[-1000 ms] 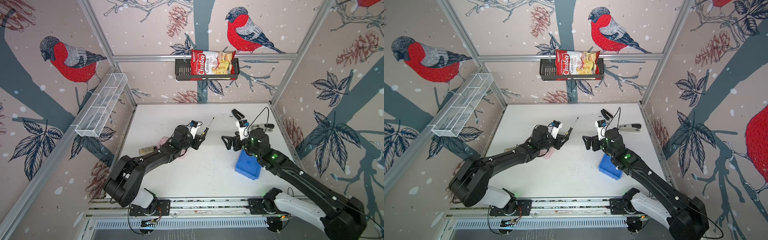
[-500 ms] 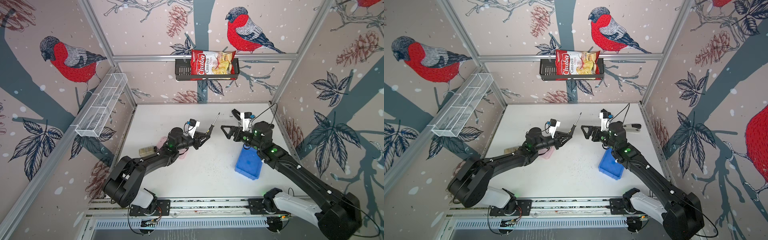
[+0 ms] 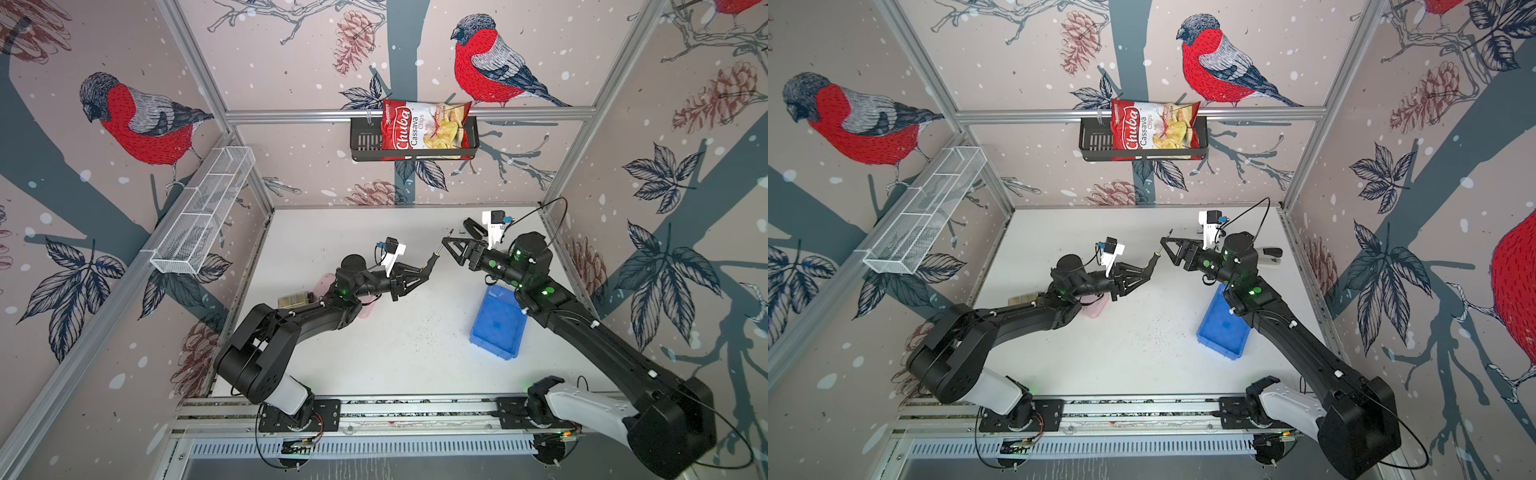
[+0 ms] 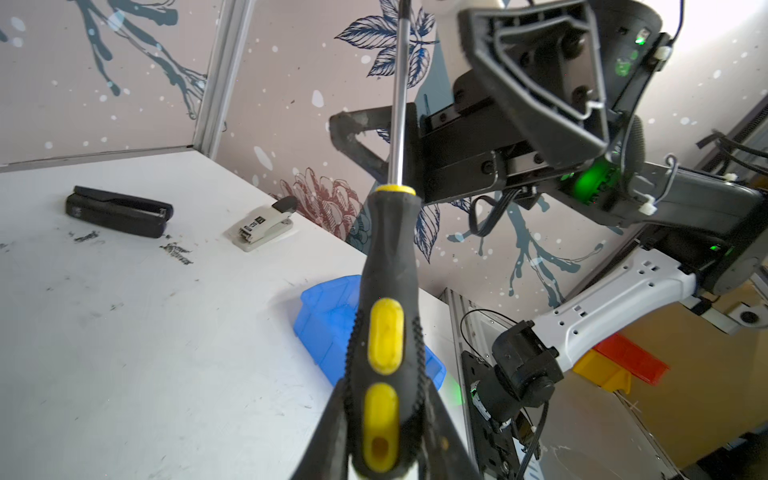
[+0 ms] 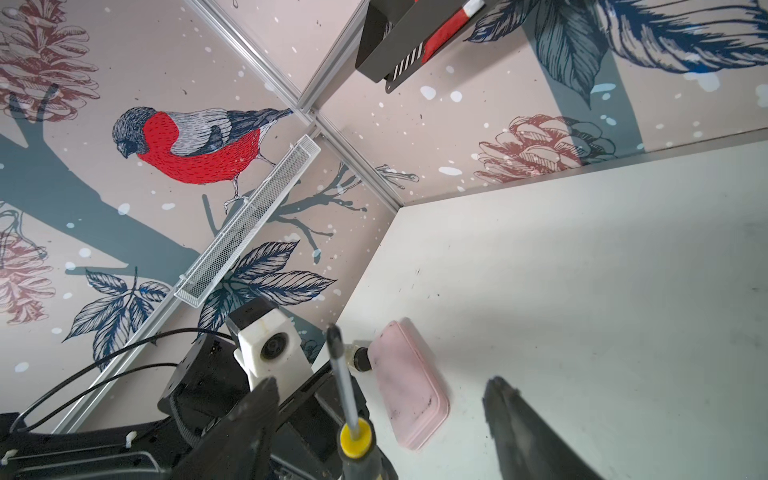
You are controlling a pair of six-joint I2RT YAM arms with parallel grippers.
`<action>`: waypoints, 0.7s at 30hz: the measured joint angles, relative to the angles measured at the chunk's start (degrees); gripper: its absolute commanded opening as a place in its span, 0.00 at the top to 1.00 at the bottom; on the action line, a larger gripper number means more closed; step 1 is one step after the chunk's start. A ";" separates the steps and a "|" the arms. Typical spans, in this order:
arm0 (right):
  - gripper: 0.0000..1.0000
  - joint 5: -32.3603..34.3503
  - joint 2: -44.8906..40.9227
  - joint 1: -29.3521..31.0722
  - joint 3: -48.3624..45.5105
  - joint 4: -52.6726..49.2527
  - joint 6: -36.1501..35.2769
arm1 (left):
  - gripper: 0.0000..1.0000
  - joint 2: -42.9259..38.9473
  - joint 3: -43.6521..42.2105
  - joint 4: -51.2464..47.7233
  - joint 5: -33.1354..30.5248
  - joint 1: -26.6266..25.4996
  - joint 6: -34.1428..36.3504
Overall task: Put the screwdriver in the bin
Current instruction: 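Grasp the screwdriver shaft with the right gripper and open the left gripper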
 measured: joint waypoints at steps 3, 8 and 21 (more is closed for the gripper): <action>0.36 -1.73 0.37 0.22 -0.02 0.07 -0.02 | 0.95 0.33 0.15 0.50 0.76 -0.57 -0.24; 0.58 -3.65 0.61 0.24 -0.87 0.37 -0.07 | 0.96 0.72 0.24 0.52 1.51 -1.05 -0.66; 0.99 -4.98 0.61 0.26 -1.46 0.57 -0.42 | 0.97 1.97 0.52 1.44 0.90 -1.22 -2.54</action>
